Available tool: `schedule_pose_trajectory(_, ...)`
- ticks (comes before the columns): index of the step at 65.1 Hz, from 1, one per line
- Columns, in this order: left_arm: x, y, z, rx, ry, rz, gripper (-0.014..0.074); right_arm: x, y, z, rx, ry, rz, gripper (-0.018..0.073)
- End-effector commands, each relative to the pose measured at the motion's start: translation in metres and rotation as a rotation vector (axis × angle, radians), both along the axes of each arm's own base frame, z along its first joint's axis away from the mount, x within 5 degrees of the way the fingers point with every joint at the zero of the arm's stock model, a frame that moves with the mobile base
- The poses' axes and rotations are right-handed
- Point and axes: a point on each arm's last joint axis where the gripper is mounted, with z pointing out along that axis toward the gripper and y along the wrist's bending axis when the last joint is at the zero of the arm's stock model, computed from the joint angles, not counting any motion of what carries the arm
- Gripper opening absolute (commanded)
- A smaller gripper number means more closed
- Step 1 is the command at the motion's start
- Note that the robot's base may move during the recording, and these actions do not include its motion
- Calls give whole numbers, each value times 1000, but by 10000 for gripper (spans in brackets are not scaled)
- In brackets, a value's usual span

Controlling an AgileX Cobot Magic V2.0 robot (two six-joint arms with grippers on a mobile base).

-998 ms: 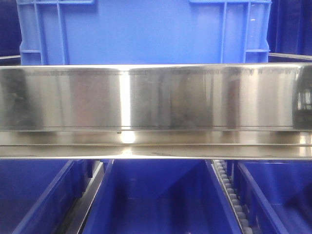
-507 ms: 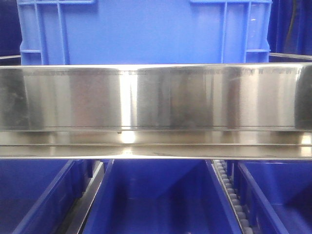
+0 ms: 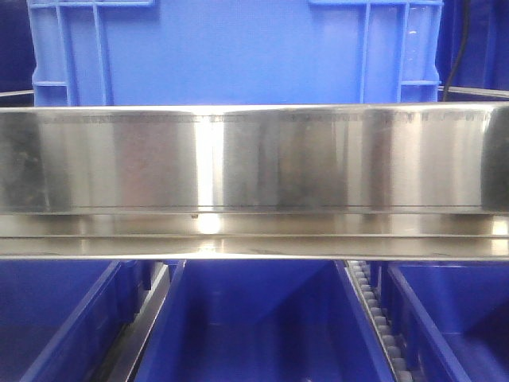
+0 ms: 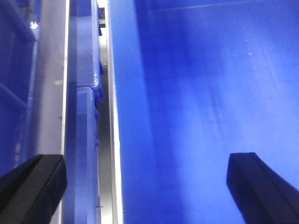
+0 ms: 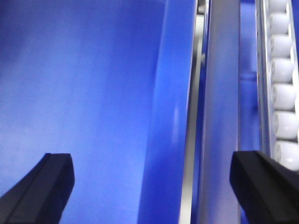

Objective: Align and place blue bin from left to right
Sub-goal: 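Pull the blue bin off the shelf toward the robot with both grippers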

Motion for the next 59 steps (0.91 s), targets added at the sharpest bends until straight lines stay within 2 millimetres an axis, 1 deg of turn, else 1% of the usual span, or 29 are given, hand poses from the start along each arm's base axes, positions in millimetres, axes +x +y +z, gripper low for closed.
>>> schedule_pose_trajectory(1, 1, 1, 2, -6, -11, -2, 449, 0, 1, 5, -1, -32, 2, 452)
schedule_pose_trajectory(5, 1, 1, 2, -6, -11, -2, 323, 0, 1, 5, -1, -30, 2, 334)
schedule_pose_trajectory(6, 1, 1, 2, -6, -11, -2, 267, -1, 0, 5, -2, -27, 2, 303)
schedule_pose_trajectory(8, 1, 1, 2, -6, -11, -2, 191, -1, 0, 5, -3, -24, 2, 239)
schedule_pose_trajectory(10, 1, 1, 2, -6, -11, -2, 111, -1, 0, 5, -4, -18, 2, 155)
schedule_pose_trajectory(11, 1, 1, 2, -6, -11, -2, 72, -1, 0, 4, -4, -16, 2, 137)
schedule_pose_trajectory(13, 1, 1, 2, -6, -11, -2, -6, -2, 0, 4, -6, -11, 2, 69)
schedule_pose_trajectory(14, 1, 1, 2, -6, -11, -2, -39, -2, 0, 4, -6, -9, 2, 19)
schedule_pose_trajectory(15, 1, 1, 2, -6, -11, -2, -45, -2, 0, 4, -6, -9, 2, -13)
schedule_pose_trajectory(19, 1, 1, 2, -6, -11, -2, 4, -2, 0, 4, -6, -7, 2, -110)
schedule_pose_trajectory(25, 1, 1, 2, -6, -11, -2, 4, -2, 0, 4, -6, -7, 2, -78)
schedule_pose_trajectory(35, 1, 1, 2, -6, -11, -2, -6, -2, 0, 4, -6, -7, 2, -80)
schedule_pose_trajectory(42, 0, 1, 3, -8, -15, -2, -6, -5, 0, 8, -4, -18, 2, -80)
schedule_pose_trajectory(51, -9, 3, 18, -18, -48, -4, -7, -15, -3, 24, 4, -54, 2, -80)
schedule_pose_trajectory(59, -24, 5, 38, -31, -96, -12, -7, -27, -6, 41, 8, -97, 0, -80)
